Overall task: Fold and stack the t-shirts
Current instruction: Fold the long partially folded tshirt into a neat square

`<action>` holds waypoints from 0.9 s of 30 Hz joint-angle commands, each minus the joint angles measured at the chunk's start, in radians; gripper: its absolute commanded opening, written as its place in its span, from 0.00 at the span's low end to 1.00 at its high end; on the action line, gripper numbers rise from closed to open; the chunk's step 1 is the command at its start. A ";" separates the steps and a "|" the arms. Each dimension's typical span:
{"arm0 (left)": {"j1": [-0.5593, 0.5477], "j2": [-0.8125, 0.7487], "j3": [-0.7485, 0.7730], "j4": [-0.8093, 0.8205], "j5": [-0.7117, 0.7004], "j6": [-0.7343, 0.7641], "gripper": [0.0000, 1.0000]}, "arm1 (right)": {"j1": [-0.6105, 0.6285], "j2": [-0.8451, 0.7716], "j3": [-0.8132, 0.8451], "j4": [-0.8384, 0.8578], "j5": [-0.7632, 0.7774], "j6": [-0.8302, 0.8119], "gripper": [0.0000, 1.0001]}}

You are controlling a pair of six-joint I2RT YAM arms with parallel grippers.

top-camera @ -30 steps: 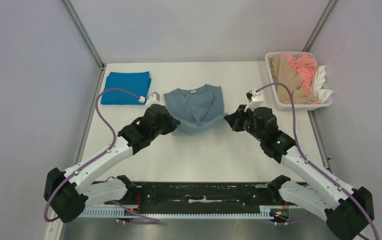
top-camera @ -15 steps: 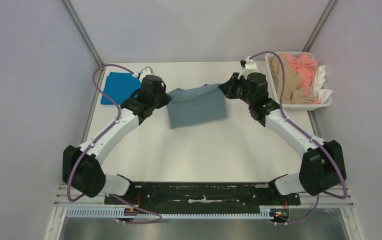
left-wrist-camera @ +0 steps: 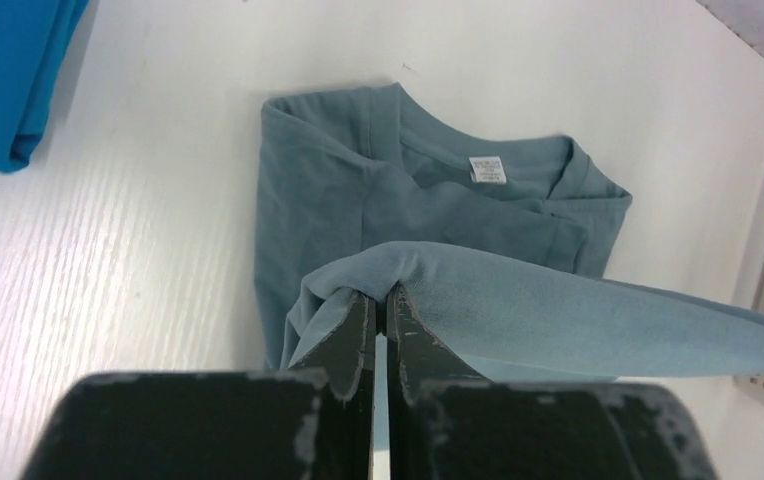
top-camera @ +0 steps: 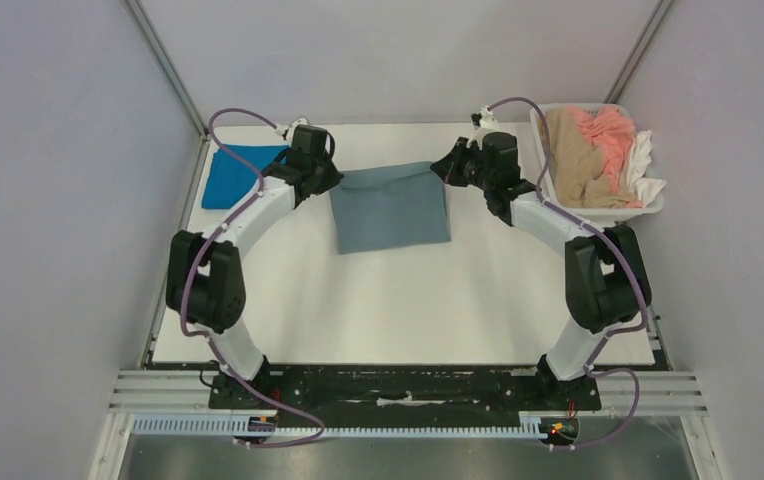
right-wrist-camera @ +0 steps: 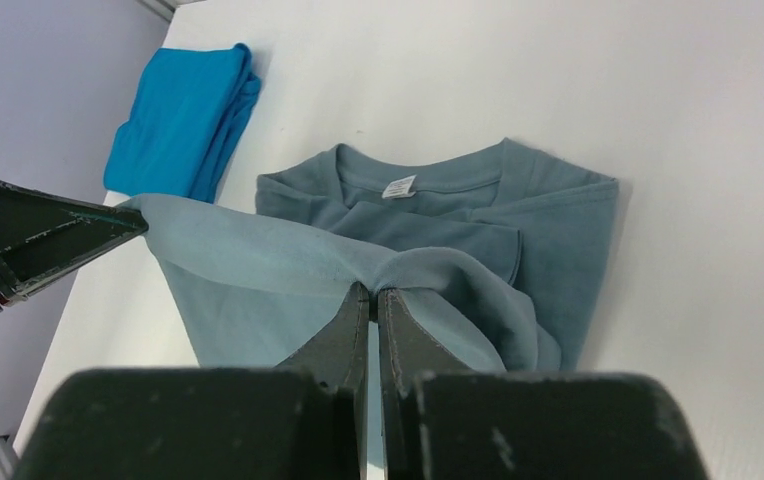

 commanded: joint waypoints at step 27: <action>0.077 0.469 0.383 -0.025 0.446 0.075 0.81 | -0.003 0.320 0.153 0.230 -0.185 0.080 0.98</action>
